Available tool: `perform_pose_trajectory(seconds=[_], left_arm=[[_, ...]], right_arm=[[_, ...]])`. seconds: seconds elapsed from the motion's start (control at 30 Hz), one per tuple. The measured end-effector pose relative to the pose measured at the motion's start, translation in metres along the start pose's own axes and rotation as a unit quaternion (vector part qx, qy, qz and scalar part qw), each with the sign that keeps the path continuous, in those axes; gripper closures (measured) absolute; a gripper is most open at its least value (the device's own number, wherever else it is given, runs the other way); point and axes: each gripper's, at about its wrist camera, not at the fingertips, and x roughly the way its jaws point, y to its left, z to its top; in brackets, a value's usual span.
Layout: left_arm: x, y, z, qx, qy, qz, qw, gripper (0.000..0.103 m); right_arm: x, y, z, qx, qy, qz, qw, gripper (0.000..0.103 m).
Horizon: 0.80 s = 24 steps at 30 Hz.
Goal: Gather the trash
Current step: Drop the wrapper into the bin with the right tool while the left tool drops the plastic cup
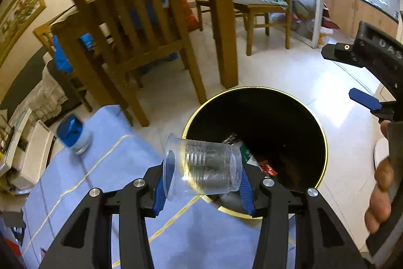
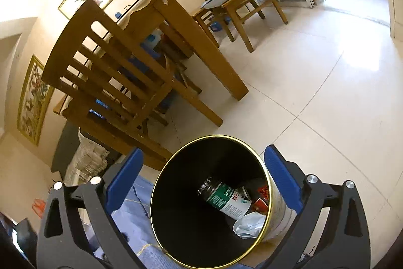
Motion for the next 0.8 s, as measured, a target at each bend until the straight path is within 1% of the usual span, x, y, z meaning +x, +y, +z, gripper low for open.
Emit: perform_pose_trajectory(seconds=[0.07, 0.13, 0.23, 0.4, 0.47, 0.5, 0.53, 0.63, 0.7, 0.8], left_arm=[[0.007, -0.011, 0.007, 0.010, 0.000, -0.002, 0.9999, 0.053], [0.010, -0.017, 0.010, 0.016, -0.002, 0.001, 0.9999, 0.045], [0.013, -0.021, 0.013, 0.021, -0.002, -0.003, 0.9998, 0.044], [0.009, -0.016, 0.008, 0.016, -0.004, -0.002, 0.9999, 0.039], [0.004, -0.010, 0.005, 0.009, -0.009, 0.002, 0.9999, 0.035], [-0.001, -0.008, 0.003, 0.005, -0.012, 0.005, 0.9999, 0.027], [-0.008, -0.002, -0.001, -0.002, -0.020, 0.008, 0.9998, 0.019], [-0.027, 0.012, -0.013, -0.015, -0.039, 0.020, 0.9989, 0.006], [-0.040, 0.023, -0.025, -0.024, -0.044, 0.026, 0.9984, 0.007], [-0.067, 0.047, -0.058, -0.046, -0.049, 0.040, 0.9969, 0.007]], right_arm=[[-0.004, -0.005, 0.003, 0.008, -0.004, 0.001, 1.000, 0.008], [-0.004, -0.006, 0.004, 0.009, -0.006, 0.002, 1.000, 0.008], [-0.001, -0.006, 0.002, 0.011, -0.001, 0.005, 1.000, 0.008], [-0.002, -0.001, 0.001, 0.004, -0.004, 0.004, 1.000, 0.008], [-0.001, 0.004, -0.002, -0.001, -0.001, 0.005, 1.000, 0.008], [-0.001, 0.007, -0.004, -0.005, -0.001, 0.006, 1.000, 0.008], [-0.001, 0.011, -0.005, -0.009, -0.001, 0.007, 1.000, 0.008], [0.000, 0.023, -0.011, -0.025, 0.003, 0.010, 1.000, 0.008], [0.003, 0.038, -0.019, -0.047, 0.009, 0.017, 0.999, 0.008], [0.011, 0.069, -0.035, -0.101, 0.028, 0.037, 0.994, 0.008]])
